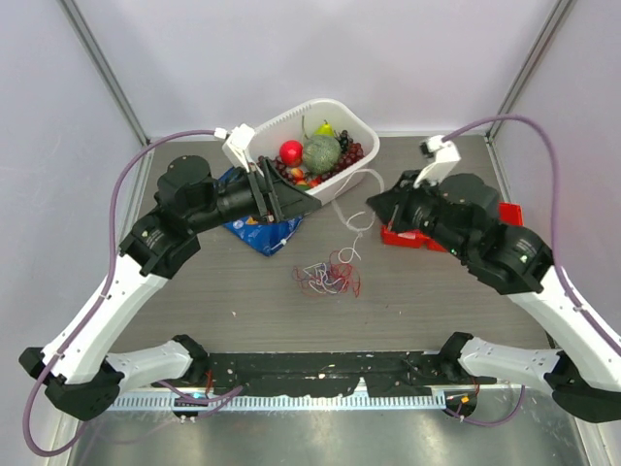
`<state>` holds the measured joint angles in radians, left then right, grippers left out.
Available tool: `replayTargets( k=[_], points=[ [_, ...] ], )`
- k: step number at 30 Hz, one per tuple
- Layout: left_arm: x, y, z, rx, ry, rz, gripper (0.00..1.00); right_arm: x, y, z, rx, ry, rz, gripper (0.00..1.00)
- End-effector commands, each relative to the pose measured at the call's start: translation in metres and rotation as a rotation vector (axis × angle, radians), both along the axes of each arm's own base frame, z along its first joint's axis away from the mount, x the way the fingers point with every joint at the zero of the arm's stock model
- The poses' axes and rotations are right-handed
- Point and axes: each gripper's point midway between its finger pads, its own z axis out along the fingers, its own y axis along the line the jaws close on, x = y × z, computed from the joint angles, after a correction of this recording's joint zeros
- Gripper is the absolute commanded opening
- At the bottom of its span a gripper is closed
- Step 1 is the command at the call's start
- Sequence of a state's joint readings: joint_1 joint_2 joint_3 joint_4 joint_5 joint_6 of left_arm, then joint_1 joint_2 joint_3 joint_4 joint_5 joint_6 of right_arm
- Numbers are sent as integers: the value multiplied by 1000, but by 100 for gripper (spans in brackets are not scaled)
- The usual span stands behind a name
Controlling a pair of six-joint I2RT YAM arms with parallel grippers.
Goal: Untangle the cables
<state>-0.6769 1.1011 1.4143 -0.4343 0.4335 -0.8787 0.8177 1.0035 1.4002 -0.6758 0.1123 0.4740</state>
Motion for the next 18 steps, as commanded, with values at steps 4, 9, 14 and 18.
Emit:
replayTargets(
  k=[4,9,14,18],
  points=[
    [9,6,11,-59,-53,78,71,31,-147,56,-107,-185,-736,1],
    [7,7,6,-67,-28,80,76,43,-187,83,-288,-270,-957,1],
    [2,11,7,-70,-20,79,88,92,-214,73,-368,-222,-1014,1],
    [-2,15,5,-62,-11,87,91,132,-230,46,-344,-172,-1018,1]
  ],
)
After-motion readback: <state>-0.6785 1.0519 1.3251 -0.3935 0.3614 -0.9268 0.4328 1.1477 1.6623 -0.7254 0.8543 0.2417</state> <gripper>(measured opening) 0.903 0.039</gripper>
